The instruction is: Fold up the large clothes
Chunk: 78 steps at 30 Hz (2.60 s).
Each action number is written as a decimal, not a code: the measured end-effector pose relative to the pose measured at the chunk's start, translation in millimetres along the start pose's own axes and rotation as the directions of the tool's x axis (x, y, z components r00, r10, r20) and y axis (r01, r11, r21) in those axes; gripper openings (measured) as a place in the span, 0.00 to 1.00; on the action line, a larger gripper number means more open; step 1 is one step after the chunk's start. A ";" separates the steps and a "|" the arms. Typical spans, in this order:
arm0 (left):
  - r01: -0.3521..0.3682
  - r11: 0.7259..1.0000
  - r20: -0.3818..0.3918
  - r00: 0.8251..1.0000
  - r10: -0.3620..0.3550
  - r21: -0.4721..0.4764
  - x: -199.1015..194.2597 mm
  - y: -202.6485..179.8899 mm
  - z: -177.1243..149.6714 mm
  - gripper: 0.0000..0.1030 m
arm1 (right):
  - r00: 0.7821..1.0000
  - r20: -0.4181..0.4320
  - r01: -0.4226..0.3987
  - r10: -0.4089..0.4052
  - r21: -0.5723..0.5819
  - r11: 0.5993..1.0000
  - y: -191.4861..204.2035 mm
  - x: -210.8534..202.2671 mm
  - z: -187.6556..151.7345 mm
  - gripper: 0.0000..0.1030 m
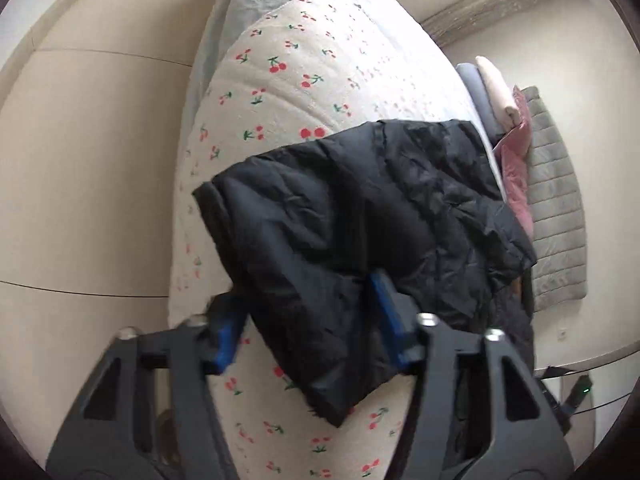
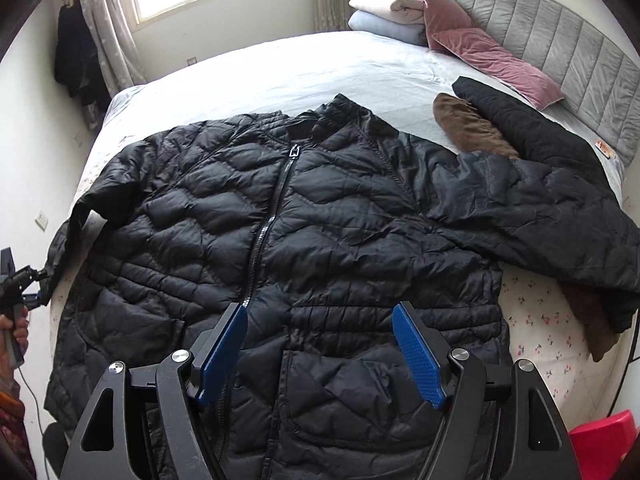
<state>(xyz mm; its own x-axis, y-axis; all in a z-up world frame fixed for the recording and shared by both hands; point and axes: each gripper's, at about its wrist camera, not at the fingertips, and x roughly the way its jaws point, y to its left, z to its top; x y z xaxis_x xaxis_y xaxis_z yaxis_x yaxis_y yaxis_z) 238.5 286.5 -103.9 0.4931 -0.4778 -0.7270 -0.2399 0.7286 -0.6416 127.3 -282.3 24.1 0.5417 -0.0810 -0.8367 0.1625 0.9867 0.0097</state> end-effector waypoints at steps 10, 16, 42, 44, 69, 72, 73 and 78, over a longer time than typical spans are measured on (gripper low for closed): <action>-0.633 0.769 0.526 0.685 0.503 0.090 -62.8 -108.1 81.2 0.36 | 0.999 -0.040 0.028 -0.028 0.005 1.000 -3.6 14.8 -3.6 0.74; -0.583 0.760 0.522 0.761 0.385 0.288 -38.8 -189.4 28.4 0.71 | 0.999 -0.023 0.030 -0.029 0.019 0.999 -17.1 16.2 -4.5 0.74; 0.082 0.546 -0.154 0.984 0.086 0.834 52.3 -203.9 -202.5 0.77 | 0.985 0.169 -0.084 0.042 0.248 0.965 -149.0 20.6 -143.2 0.75; 0.038 0.573 -0.141 0.981 0.136 0.819 44.1 -211.6 -200.7 0.81 | 0.990 0.131 0.012 -0.043 0.231 0.973 -147.7 6.0 -133.1 0.75; -0.023 0.696 0.050 0.999 -0.018 0.718 85.0 -363.3 -184.3 0.99 | 0.963 0.186 0.022 -0.194 0.663 0.748 -293.9 -19.6 -40.1 0.82; 0.006 0.722 0.032 0.999 -0.039 0.692 126.6 -343.5 -187.0 0.99 | 0.952 0.160 0.068 -0.263 0.723 0.687 -319.6 -5.7 -39.1 0.82; 0.014 0.726 0.012 0.999 -0.031 0.687 136.1 -338.9 -188.1 0.99 | 0.948 0.154 0.076 -0.277 0.739 0.669 -326.2 -1.5 -39.0 0.82; -0.002 0.741 -0.001 1.000 0.004 0.671 162.4 -317.4 -183.1 0.99 | 0.926 0.152 0.081 -0.346 0.815 0.573 -352.5 27.5 -35.8 0.81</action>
<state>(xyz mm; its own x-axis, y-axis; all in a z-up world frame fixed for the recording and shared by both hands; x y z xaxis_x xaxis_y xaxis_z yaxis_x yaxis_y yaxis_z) 241.6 -112.2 -63.2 0.4910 -0.4756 -0.7298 0.3823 0.8705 -0.3101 55.4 -627.3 -21.9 0.5704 -0.4380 -0.6948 0.8094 0.4439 0.3846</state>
